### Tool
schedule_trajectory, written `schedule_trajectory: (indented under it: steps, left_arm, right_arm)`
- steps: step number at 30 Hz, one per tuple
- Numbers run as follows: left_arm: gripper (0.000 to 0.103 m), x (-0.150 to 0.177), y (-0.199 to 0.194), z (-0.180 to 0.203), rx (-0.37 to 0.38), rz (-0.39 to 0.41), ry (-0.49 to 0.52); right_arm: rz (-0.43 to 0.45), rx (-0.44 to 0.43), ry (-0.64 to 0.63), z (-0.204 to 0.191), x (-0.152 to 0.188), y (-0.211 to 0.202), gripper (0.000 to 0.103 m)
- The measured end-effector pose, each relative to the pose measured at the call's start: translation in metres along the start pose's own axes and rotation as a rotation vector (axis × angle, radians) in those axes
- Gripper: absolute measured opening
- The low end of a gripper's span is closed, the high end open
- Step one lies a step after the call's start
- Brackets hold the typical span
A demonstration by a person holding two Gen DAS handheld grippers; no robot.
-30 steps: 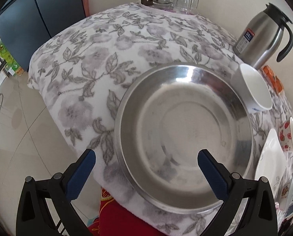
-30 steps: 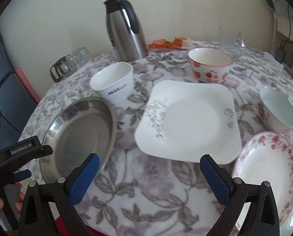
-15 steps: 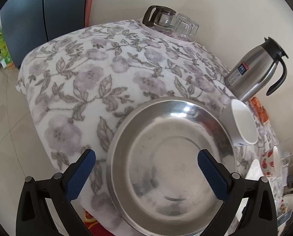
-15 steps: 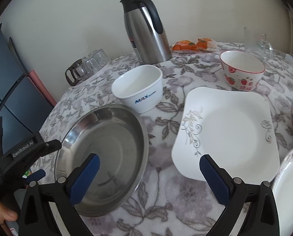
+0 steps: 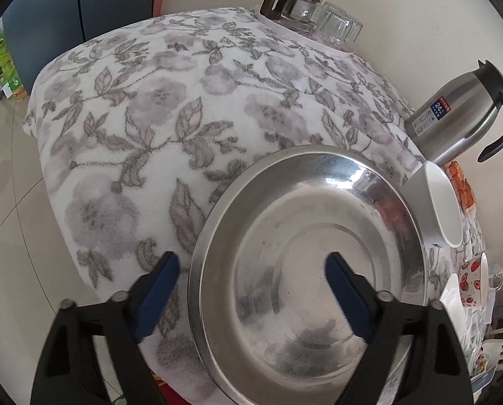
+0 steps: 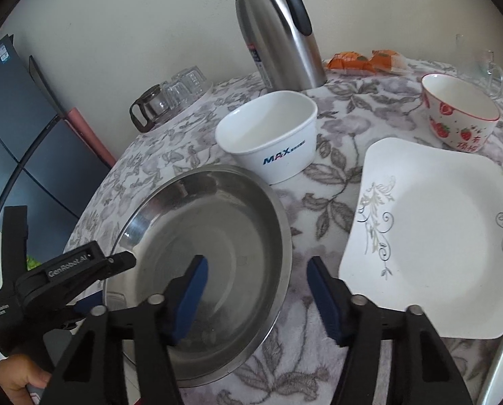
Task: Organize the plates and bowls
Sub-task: 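Move the left tool to the steel tray rim while the right tool closes on it too, then lift the stainless steel tray off the table with both grippers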
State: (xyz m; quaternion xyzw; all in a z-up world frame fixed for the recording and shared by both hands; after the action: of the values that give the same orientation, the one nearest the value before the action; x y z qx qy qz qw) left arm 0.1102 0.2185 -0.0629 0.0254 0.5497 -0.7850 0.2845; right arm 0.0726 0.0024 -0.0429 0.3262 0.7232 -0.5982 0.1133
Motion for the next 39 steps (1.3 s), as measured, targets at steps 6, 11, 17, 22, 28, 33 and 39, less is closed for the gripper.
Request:
schedule_trajectory:
  steps: [6, 11, 17, 22, 28, 33, 39]
  left_arm:
    - [0.060, -0.002, 0.010, -0.009, -0.014, -0.017, -0.025]
    - [0.051, -0.006, 0.017, -0.013, -0.029, -0.013, -0.033]
    - [0.042, -0.013, 0.021, -0.015, -0.050, 0.010, -0.020]
    - [0.036, -0.016, 0.022, -0.016, -0.071, 0.030, 0.006]
    - [0.035, -0.018, 0.022, -0.017, -0.068, 0.034, 0.013]
    - [0.033, -0.016, 0.021, -0.018, -0.055, 0.032, 0.009]
    - [0.030, -0.013, 0.011, -0.019, -0.022, 0.036, -0.003]
  right_arm:
    - [-0.024, -0.003, 0.009, 0.004, 0.000, 0.010, 0.041]
    - [-0.045, -0.012, 0.038, 0.010, -0.003, 0.020, 0.031]
    - [-0.060, -0.013, 0.043, 0.010, -0.006, 0.031, 0.026]
    - [-0.062, 0.003, 0.044, 0.012, -0.007, 0.038, 0.023]
    - [-0.063, 0.005, 0.037, 0.010, -0.007, 0.037, 0.022]
    - [-0.065, -0.002, 0.044, 0.011, -0.008, 0.032, 0.022]
    - [-0.052, -0.019, 0.054, 0.014, -0.009, 0.021, 0.022]
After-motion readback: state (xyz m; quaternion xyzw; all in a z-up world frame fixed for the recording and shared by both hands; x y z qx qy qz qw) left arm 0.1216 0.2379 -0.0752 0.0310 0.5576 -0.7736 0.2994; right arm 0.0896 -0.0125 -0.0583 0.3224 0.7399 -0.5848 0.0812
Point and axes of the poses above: each gripper's, at about its wrist camera, not at the fingertips, and y roughly the way its jaws point, z to its right, x to its underside, the point moved 1 cm from there along y, roughly the way its jaws point, and after that the axes turned 9 degrees about x, right-handed, at the moved point
